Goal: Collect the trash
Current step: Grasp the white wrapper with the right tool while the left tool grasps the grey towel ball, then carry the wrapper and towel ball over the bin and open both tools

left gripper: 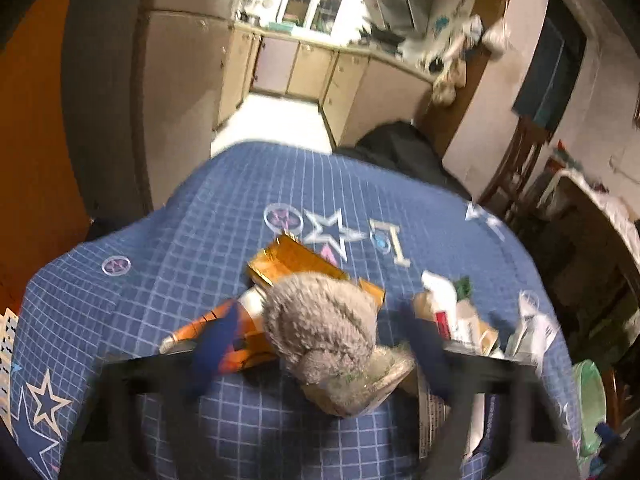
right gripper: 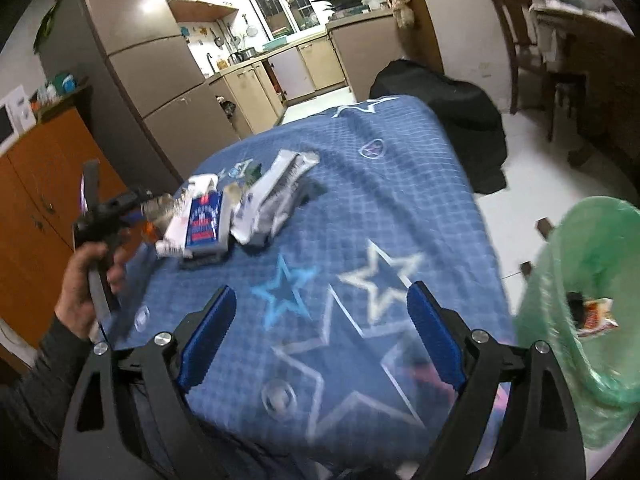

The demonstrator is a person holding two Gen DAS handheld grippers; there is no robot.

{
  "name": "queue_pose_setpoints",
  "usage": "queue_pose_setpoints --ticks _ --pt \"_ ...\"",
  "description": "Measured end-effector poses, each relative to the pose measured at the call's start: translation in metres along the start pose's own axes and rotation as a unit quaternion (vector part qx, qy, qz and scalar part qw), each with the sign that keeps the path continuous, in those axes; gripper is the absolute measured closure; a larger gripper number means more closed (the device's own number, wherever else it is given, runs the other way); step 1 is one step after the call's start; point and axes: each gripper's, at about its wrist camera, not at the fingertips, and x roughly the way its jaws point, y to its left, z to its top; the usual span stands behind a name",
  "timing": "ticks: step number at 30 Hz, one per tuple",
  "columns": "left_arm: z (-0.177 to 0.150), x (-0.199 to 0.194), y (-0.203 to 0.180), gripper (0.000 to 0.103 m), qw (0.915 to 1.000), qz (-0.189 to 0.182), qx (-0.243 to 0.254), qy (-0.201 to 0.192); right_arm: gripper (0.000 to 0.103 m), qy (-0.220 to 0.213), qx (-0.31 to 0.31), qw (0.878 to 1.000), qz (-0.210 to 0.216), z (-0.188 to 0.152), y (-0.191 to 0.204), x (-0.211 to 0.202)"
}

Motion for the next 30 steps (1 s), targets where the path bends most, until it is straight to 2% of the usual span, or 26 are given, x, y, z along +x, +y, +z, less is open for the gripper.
queue_pose_setpoints --ticks 1,3,4,9,15,18,20,22,24,28,30 --pt "0.000 0.002 0.000 0.058 1.0000 0.005 0.001 0.002 0.019 0.004 0.006 1.000 0.007 0.005 0.002 0.008" --pt "-0.003 -0.002 0.000 0.061 0.9999 0.004 0.002 -0.010 0.021 0.016 0.018 0.999 0.027 0.019 0.006 0.030" --pt "-0.005 -0.003 0.000 0.062 0.9999 0.003 0.002 -0.013 0.025 0.022 0.021 0.999 0.033 0.024 0.009 0.040" --pt "-0.019 -0.020 -0.005 0.064 0.9992 -0.001 0.013 -0.037 0.027 0.055 0.052 0.996 0.048 0.053 0.016 0.106" --pt "-0.031 -0.035 0.008 0.065 0.9987 -0.016 0.001 -0.049 0.027 0.069 0.070 0.994 0.042 0.073 0.029 0.153" --pt "-0.036 -0.044 0.018 0.066 0.9979 -0.024 0.002 -0.060 0.038 0.067 0.046 0.996 0.024 0.077 0.040 0.160" --pt "-0.041 -0.053 0.019 0.066 0.9972 -0.029 0.005 -0.069 0.054 0.062 0.036 0.997 0.019 0.078 0.042 0.158" --pt "-0.045 -0.058 0.019 0.066 0.9966 -0.033 0.007 -0.075 0.058 0.061 0.019 0.998 0.008 0.078 0.047 0.156" --pt "-0.051 -0.062 0.018 0.066 0.9963 -0.032 0.014 -0.079 0.058 0.065 0.013 0.998 0.006 0.078 0.048 0.158" --pt "-0.063 -0.060 0.013 0.066 0.9968 -0.040 0.014 -0.068 0.045 0.075 0.051 0.996 0.013 0.080 0.037 0.164" --pt "-0.065 -0.058 0.010 0.066 0.9969 -0.043 0.014 -0.064 0.045 0.074 0.048 0.996 0.010 0.079 0.036 0.165"
